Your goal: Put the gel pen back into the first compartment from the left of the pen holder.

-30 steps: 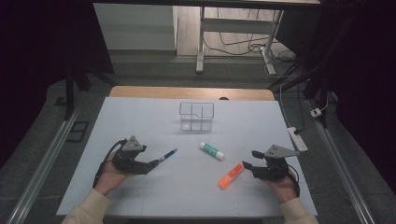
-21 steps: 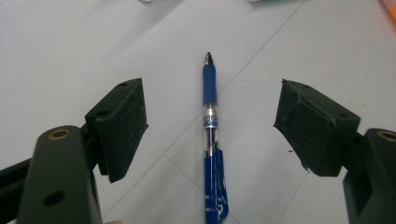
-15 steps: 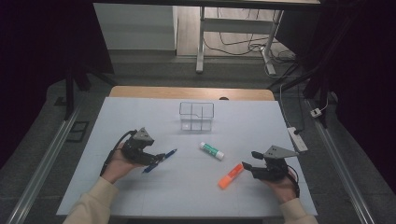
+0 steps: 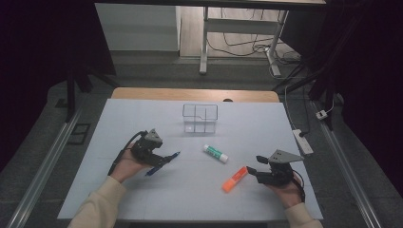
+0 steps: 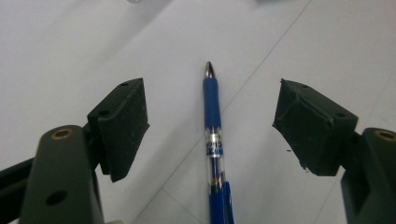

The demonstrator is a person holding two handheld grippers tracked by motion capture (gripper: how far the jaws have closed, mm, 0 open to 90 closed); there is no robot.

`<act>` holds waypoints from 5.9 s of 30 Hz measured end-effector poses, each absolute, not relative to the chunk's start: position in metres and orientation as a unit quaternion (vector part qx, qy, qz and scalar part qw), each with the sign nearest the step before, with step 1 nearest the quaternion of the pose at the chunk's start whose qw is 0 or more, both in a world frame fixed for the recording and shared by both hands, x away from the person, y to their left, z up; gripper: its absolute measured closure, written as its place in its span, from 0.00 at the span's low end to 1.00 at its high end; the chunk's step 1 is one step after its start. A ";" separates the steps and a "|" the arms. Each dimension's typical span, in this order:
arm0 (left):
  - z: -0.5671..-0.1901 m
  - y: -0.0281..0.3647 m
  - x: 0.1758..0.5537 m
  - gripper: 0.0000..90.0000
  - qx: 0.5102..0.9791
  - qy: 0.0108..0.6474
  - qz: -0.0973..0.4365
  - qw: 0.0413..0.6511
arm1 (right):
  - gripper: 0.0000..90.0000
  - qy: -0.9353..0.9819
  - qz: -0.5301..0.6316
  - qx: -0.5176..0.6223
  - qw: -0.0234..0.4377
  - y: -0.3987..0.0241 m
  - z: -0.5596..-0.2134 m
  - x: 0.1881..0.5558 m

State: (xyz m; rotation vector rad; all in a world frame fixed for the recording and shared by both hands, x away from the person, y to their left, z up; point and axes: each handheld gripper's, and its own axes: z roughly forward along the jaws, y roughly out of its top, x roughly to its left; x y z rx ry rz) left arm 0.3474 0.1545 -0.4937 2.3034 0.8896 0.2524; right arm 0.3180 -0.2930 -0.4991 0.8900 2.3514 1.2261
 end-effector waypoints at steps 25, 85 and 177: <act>-0.509 0.122 0.379 0.41 0.897 0.338 0.065 0.278 | 0.41 0.832 0.421 0.313 0.178 -0.293 -0.501 0.318; -0.490 0.136 0.370 0.89 0.885 0.337 0.110 0.300 | 0.41 0.836 0.414 0.305 0.190 -0.295 -0.500 0.317; -0.429 0.174 0.372 0.88 0.754 0.352 0.142 0.537 | 0.41 0.831 0.419 0.312 0.192 -0.304 -0.500 0.320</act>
